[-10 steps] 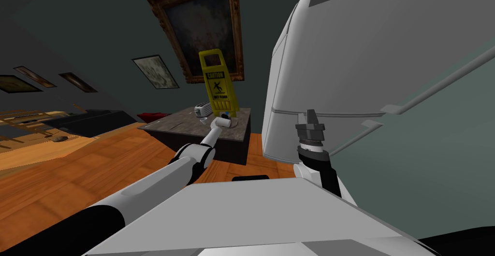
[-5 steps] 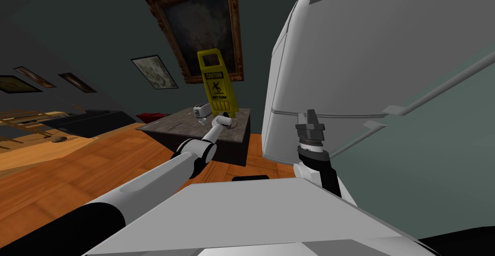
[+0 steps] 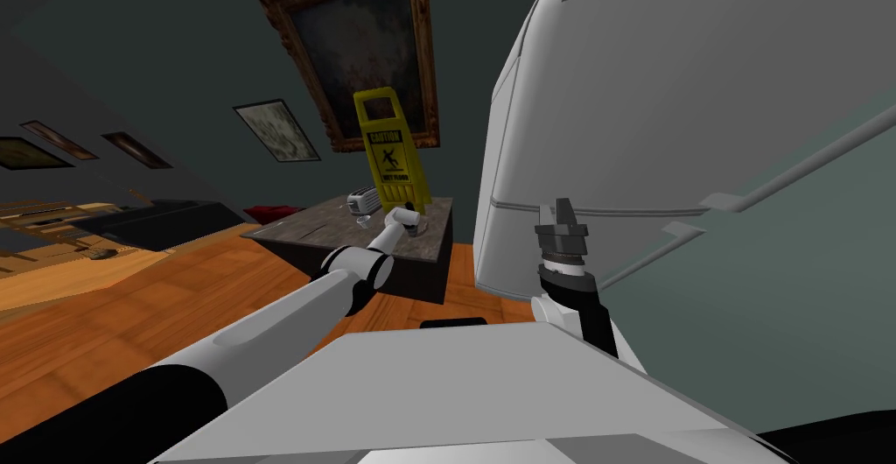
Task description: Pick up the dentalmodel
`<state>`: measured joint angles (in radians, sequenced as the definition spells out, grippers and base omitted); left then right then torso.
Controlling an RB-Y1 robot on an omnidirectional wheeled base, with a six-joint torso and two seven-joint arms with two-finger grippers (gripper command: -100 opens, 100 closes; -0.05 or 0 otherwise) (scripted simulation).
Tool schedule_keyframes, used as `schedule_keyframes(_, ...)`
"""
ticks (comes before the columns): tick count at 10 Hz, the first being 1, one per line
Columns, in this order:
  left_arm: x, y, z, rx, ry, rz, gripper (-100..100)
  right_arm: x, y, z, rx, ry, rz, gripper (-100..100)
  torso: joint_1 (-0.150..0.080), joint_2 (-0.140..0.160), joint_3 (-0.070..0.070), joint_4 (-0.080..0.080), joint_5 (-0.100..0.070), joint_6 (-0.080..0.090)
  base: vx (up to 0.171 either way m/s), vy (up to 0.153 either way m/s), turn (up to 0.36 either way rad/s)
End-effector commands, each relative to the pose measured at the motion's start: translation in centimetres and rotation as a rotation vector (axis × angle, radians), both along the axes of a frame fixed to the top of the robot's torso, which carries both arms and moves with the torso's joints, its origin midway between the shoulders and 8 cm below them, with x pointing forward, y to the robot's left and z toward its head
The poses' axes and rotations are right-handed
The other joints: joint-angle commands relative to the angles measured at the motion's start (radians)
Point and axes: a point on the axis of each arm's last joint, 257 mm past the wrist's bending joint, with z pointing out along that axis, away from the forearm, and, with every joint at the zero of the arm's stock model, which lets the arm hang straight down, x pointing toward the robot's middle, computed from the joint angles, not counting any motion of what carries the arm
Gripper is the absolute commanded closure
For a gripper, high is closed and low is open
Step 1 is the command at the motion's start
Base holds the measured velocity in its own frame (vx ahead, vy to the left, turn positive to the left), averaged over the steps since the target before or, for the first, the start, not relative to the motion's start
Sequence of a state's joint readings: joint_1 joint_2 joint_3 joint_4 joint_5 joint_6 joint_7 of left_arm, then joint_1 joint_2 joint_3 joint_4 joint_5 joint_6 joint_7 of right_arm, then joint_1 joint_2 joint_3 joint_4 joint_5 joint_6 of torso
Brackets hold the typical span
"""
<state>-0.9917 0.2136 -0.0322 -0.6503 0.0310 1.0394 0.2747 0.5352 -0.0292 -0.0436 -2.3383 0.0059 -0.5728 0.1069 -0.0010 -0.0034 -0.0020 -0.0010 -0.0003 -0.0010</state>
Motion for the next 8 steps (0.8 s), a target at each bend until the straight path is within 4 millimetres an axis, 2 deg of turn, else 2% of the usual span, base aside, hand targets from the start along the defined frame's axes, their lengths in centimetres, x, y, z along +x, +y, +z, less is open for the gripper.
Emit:
schedule_keyframes(1,-1.0,0.2,-0.4,0.011,0.063,0.014,-100,0.0,0.0,0.0,0.000,0.000,0.000,0,0.000,0.000,0.000,0.000,0.000,0.000,0.076,-0.030,-0.006)
schedule_keyframes(5,-3.3,0.9,-1.7,0.027,0.173,0.041,-100,0.0,0.0,0.0,0.000,0.000,0.000,0,0.001,0.000,0.000,0.000,0.000,0.000,0.064,-0.020,-0.003)
schedule_keyframes(6,-3.3,0.9,-1.7,0.027,0.173,0.041,-100,0.0,0.0,0.0,0.000,0.000,0.000,0,0.001,0.000,0.000,0.000,0.000,0.000,0.038,-0.012,-0.001)
schedule_keyframes(8,-4.9,1.5,-3.1,0.032,0.235,0.056,-100,0.0,0.0,0.0,0.000,0.000,0.000,0,0.001,0.001,0.001,0.000,0.000,0.000,0.039,-0.013,-0.006)
